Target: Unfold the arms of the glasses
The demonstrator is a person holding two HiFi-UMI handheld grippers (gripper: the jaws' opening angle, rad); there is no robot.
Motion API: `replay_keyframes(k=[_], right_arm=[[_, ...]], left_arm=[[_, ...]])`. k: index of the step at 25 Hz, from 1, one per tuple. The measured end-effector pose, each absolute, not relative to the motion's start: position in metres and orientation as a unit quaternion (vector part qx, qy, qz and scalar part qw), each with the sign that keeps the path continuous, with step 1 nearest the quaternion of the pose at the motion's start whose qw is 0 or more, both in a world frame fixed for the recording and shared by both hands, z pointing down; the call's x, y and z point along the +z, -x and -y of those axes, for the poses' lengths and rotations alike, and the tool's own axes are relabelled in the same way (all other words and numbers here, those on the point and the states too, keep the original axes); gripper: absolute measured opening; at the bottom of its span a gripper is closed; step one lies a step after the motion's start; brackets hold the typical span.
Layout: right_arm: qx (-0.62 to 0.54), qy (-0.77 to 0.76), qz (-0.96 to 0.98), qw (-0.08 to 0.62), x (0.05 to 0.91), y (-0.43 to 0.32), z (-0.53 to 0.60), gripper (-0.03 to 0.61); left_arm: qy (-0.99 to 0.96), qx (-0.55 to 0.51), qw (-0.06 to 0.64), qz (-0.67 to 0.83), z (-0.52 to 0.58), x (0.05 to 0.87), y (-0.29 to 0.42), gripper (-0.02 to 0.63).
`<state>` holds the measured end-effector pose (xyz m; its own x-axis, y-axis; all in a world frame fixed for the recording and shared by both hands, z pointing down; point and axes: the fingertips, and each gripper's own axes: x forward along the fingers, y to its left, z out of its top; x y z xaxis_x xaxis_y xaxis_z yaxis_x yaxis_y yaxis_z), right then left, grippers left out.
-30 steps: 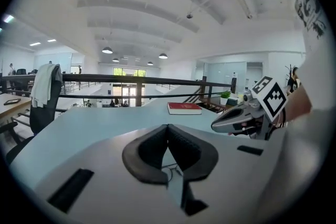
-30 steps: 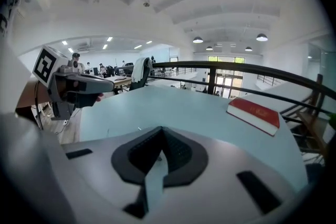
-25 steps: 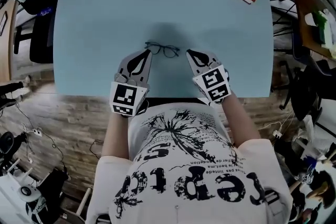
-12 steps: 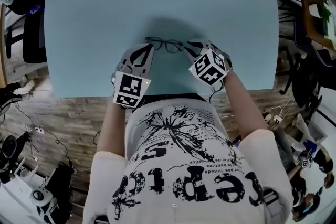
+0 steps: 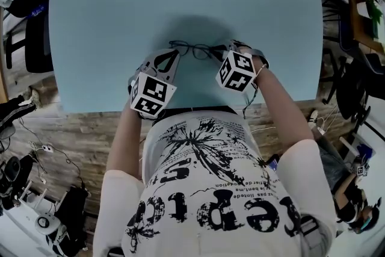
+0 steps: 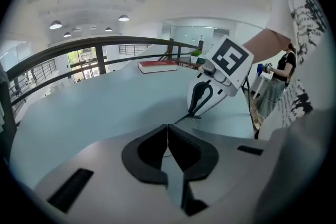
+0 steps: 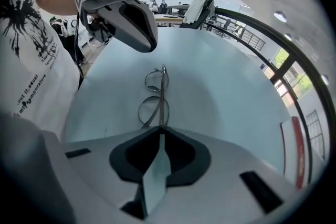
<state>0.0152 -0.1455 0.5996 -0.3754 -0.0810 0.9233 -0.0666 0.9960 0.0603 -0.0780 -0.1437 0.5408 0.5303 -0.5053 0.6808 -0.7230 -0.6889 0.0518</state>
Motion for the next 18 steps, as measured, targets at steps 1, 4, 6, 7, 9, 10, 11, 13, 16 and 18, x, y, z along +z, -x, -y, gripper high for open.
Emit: replay_keyframes(k=[1,4,6,7,9,10,11,13,16,18], right_arm=[[-0.011,-0.04,0.826,0.561,0.6,-0.014,0.145,0.041],[-0.014,-0.026,0.823,0.567,0.6,-0.013,0.143,0.038],[-0.014,-0.022,0.823,0.568,0.6,-0.014,0.143,0.035],[-0.015,-0.02,0.822,0.568,0.6,-0.014,0.143,0.035],[-0.018,-0.017,0.822,0.569,0.6,-0.015,0.142,0.035],[-0.021,-0.015,0.822,0.569,0.6,-0.016,0.142,0.035],[-0.023,-0.014,0.822,0.57,0.599,-0.016,0.142,0.035],[-0.027,-0.013,0.822,0.569,0.598,-0.018,0.143,0.035],[-0.027,-0.009,0.822,0.569,0.598,-0.021,0.142,0.035],[-0.025,-0.005,0.82,0.571,0.598,-0.022,0.141,0.035]], left_arm=[[-0.858,0.333,0.163,0.355,0.144,0.542,0.079,0.018],[-0.858,0.362,0.154,0.329,0.144,0.548,0.076,0.02],[-0.859,0.394,0.144,0.292,0.142,0.556,0.07,0.02],[-0.86,0.41,0.135,0.273,0.141,0.559,0.066,0.02],[-0.861,0.433,0.116,0.241,0.143,0.563,0.06,0.02],[-0.86,0.443,0.109,0.228,0.145,0.564,0.056,0.025],[-0.859,0.453,0.102,0.213,0.147,0.565,0.053,0.065],[-0.856,0.477,0.088,0.179,0.149,0.567,0.045,0.112],[-0.849,0.511,0.059,0.125,0.149,0.573,0.032,0.112],[-0.846,0.523,0.047,0.088,0.148,0.578,0.023,0.112]])
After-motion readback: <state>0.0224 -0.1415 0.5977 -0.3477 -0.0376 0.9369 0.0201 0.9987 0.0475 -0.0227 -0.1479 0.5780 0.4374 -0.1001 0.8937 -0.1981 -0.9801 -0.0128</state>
